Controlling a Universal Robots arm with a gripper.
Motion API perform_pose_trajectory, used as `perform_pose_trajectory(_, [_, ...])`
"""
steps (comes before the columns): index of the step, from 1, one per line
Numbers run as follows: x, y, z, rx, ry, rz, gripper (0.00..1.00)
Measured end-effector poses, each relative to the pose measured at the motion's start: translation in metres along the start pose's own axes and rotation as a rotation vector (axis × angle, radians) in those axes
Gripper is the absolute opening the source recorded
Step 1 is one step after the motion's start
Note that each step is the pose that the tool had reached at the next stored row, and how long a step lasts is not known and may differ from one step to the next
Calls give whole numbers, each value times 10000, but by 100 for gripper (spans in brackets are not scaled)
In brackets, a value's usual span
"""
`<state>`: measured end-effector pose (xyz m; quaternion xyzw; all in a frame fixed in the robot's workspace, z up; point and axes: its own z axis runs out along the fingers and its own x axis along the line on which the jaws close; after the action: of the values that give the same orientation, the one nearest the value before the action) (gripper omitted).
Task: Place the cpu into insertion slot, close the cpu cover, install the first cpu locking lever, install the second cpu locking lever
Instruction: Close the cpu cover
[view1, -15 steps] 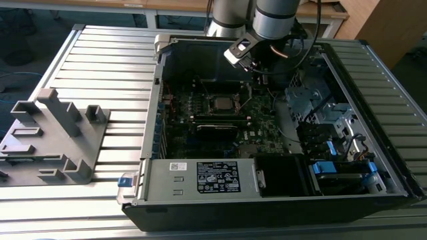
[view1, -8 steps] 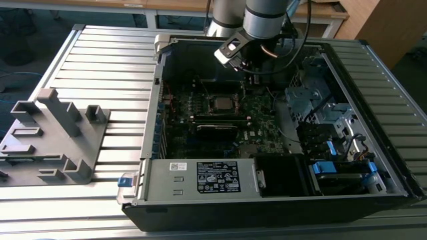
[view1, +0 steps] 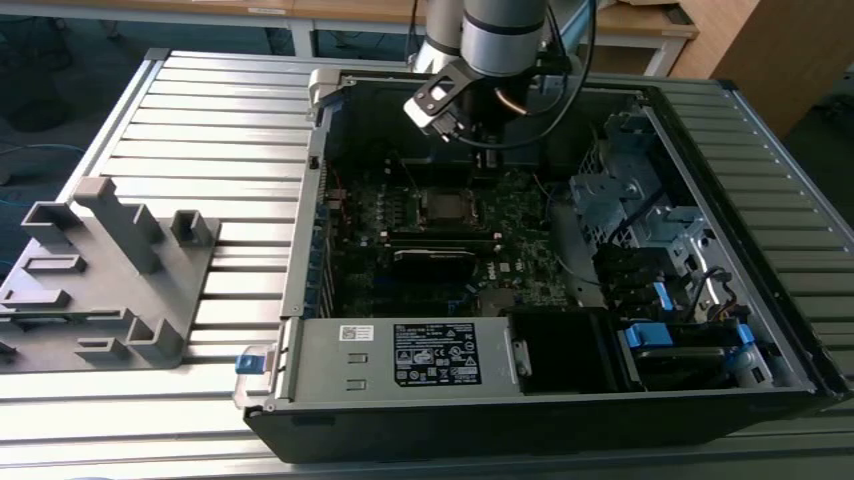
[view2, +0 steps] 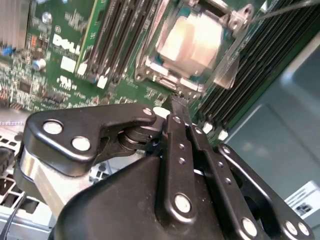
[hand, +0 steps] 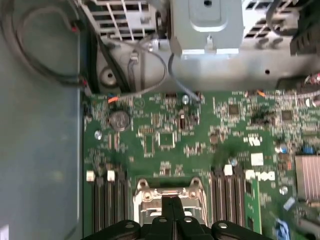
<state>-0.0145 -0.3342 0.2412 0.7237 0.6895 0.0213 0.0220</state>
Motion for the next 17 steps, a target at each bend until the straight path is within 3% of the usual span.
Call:
perform_pose_trajectory(3, [-5, -109, -4, -32, 2, -1, 11])
perform_pose_trajectory(5, [-7, -147, -6, -39, 2, -1, 11])
perform_pose_trajectory(17, [-9, -179, 18, -40, 2, 0, 11])
